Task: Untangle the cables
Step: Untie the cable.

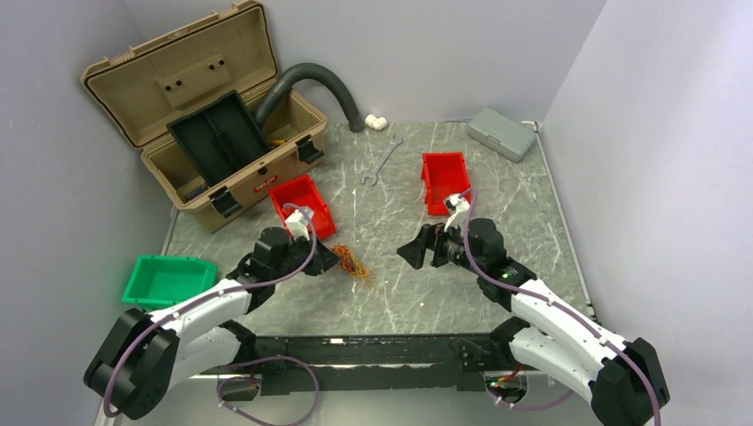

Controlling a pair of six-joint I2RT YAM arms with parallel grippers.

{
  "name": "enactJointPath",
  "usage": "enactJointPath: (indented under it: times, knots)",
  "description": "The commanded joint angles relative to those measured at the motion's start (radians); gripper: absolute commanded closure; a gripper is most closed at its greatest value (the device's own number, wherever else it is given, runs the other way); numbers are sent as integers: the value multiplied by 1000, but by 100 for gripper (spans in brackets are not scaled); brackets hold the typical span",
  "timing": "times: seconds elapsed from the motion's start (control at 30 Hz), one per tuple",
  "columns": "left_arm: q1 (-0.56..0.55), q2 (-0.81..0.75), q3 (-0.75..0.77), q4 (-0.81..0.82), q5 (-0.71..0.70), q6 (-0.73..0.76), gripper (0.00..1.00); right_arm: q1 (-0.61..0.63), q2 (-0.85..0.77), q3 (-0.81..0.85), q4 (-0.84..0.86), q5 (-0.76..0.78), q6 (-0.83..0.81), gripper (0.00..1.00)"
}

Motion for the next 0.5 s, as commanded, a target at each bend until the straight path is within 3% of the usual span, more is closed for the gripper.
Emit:
enactJointPath:
  times: [0.0,0.1,0.47]
  knots:
    - [-8,2,-24,241,194,4,100,8,-6,47,-13,-26,-67,5]
    - [-17,19,-32,335,251,-16,100,9,-4,60,-20,-53,-93,5]
    - [-86,-8,22,289,249,61,100,48,1,19,135,-268,-50,20]
